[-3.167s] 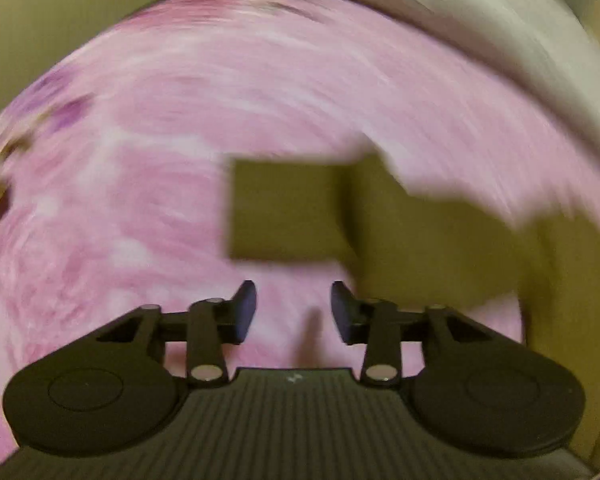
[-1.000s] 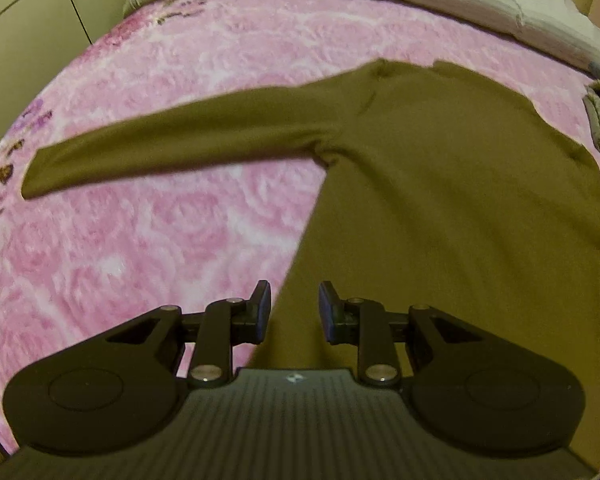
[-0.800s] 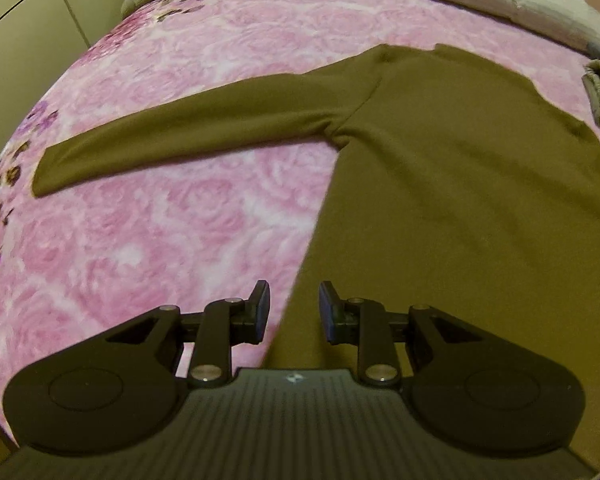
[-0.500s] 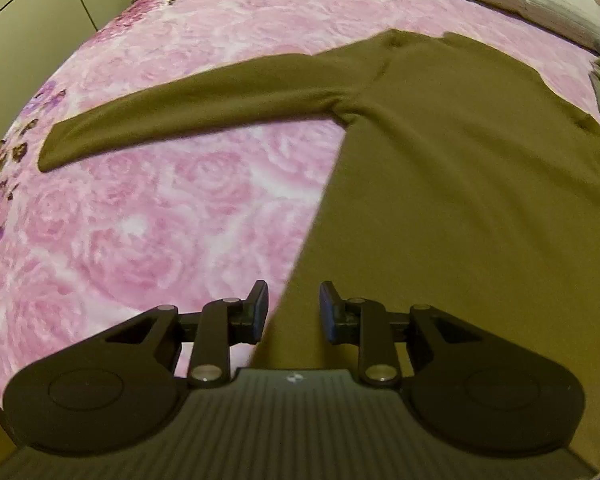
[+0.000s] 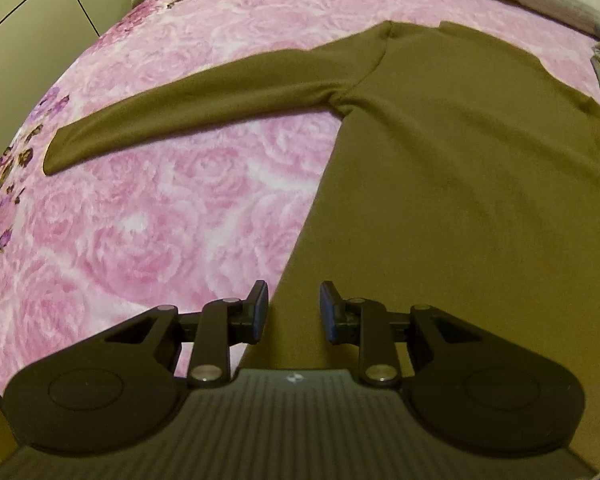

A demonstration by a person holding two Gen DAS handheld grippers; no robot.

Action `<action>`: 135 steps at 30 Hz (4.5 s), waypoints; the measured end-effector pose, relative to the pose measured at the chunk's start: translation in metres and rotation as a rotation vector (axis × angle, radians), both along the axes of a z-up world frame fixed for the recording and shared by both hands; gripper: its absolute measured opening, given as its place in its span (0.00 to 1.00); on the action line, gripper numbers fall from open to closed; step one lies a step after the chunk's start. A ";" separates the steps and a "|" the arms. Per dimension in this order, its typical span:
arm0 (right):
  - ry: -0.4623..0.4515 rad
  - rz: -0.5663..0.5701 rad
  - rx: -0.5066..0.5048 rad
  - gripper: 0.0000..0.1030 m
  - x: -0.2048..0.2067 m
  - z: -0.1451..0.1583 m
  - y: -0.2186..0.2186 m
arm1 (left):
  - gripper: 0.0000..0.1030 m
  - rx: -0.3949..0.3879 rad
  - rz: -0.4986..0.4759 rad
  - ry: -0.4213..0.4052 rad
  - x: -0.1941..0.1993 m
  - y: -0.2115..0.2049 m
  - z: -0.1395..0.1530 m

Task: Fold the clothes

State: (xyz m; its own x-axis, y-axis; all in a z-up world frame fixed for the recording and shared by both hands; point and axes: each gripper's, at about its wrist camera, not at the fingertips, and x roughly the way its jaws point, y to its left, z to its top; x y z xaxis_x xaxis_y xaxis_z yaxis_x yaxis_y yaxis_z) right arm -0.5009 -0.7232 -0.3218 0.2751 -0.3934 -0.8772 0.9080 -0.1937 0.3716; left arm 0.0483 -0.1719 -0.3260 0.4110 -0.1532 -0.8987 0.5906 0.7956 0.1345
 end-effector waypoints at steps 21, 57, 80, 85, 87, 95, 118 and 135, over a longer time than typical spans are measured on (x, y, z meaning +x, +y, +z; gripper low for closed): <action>0.119 0.115 -0.064 0.72 0.067 0.014 0.095 | 0.36 -0.113 -0.012 0.147 0.065 0.079 0.002; 0.383 0.559 -0.012 0.74 0.200 0.034 0.414 | 0.24 -0.182 -0.376 0.428 0.034 0.161 -0.004; 0.358 0.957 0.068 0.74 0.170 0.023 0.464 | 0.27 0.004 -0.263 0.313 -0.075 0.182 0.042; 0.218 1.005 -0.012 0.74 0.181 0.114 0.453 | 0.38 -0.030 -0.228 0.193 -0.101 0.154 0.123; 0.182 1.017 -0.062 0.74 0.186 0.147 0.453 | 0.42 -0.060 -0.229 0.134 -0.112 0.146 0.153; 0.131 1.059 -0.224 0.93 0.186 0.235 0.478 | 0.61 -0.128 -0.214 0.016 -0.148 0.143 0.229; 0.176 1.033 -0.214 0.93 0.191 0.277 0.525 | 0.75 -0.086 -0.292 -0.060 -0.151 0.160 0.284; 0.239 1.034 -0.086 0.93 0.181 0.254 0.533 | 0.75 -0.031 -0.312 -0.009 -0.172 0.161 0.257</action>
State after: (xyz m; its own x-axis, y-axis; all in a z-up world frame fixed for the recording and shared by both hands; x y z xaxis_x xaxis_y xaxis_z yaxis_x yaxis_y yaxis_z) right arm -0.3201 -0.1901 -0.0677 0.3354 -0.1307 -0.9330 0.6678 0.7315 0.1376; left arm -0.1234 -0.0110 -0.0694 0.3476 -0.3007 -0.8881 0.8061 0.5797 0.1192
